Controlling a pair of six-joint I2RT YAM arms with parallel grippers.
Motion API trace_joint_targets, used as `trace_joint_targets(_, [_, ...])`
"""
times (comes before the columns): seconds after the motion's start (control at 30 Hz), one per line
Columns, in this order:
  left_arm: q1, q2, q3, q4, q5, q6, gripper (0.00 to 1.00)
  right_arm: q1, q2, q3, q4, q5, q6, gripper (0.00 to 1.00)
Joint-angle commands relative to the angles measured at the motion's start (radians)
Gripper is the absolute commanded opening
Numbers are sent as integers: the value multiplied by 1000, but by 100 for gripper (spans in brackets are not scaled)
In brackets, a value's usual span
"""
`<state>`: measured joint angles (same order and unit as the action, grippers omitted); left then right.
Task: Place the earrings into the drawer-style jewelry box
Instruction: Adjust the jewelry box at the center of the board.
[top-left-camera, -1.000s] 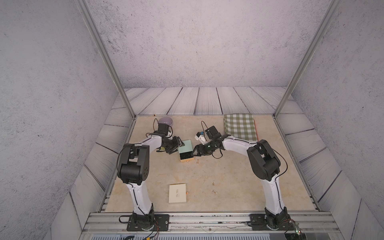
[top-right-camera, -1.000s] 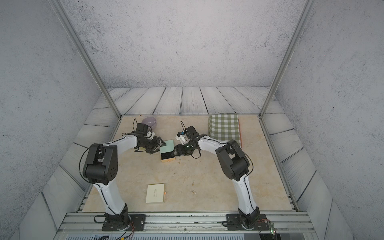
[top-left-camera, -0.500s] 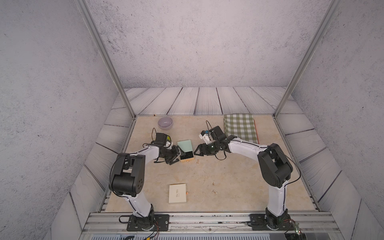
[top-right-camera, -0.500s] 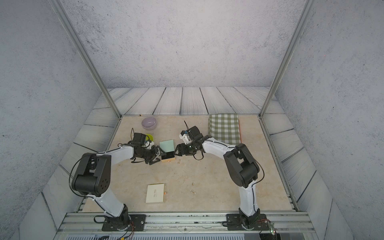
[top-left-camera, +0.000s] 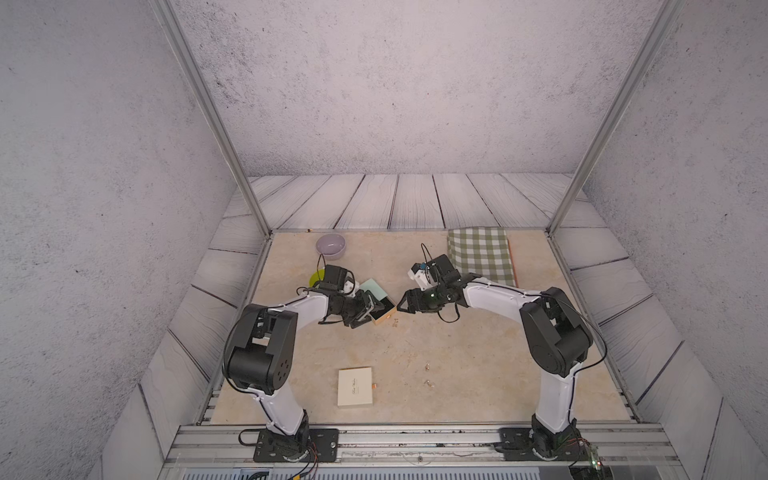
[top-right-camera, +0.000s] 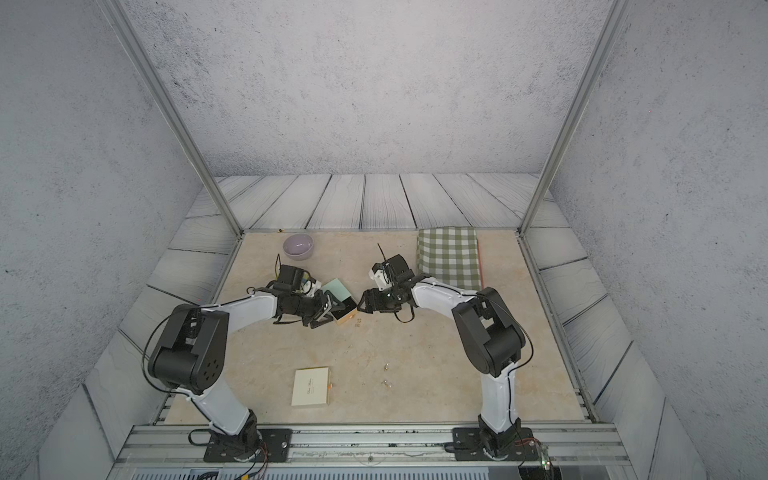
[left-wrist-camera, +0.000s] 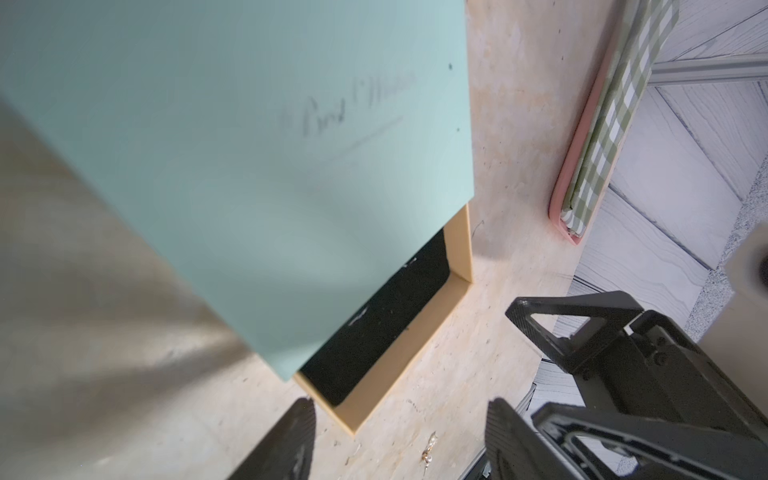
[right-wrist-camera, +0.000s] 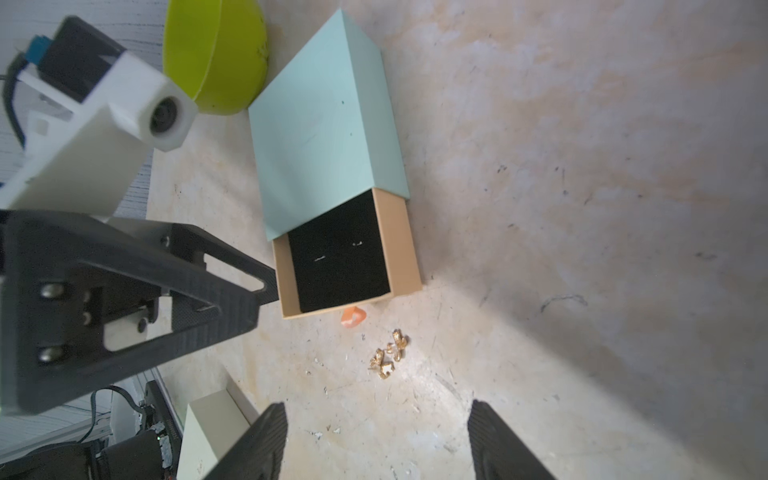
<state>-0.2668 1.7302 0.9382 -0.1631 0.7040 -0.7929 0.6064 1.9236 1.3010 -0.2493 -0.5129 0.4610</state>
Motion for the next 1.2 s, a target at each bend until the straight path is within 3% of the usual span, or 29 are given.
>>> trace_joint_targets(0.0, [-14,26,20,30,-1,-15,68,1,-34,-16,2,8,-23,71])
trace_joint_targets(0.27, [-25,54,52,24,-24,16,68,2,-35,-50,26,-67,-48,68])
trace_joint_targets(0.5, [-45,26,66,-34,-73,88,68,1,-70,-77,27,-71,-95,71])
trace_joint_targets(0.6, [-61,-5,88,-123,-108,145,67,0,-107,-88,-12,-35,-123,76])
trace_joint_targets(0.7, [-90,-89,107,-288,-240,249,65,-3,-171,-141,-37,33,-147,88])
trace_joint_targets(0.77, [-126,-132,131,-399,-337,310,63,-10,-223,-203,-36,73,-152,99])
trace_joint_targets(0.93, [-253,-173,154,-479,-447,326,52,-55,-326,-330,-22,135,-144,99])
trace_joint_targets(1.17, [-380,-40,321,-573,-547,307,39,-147,-405,-425,41,140,-92,99])
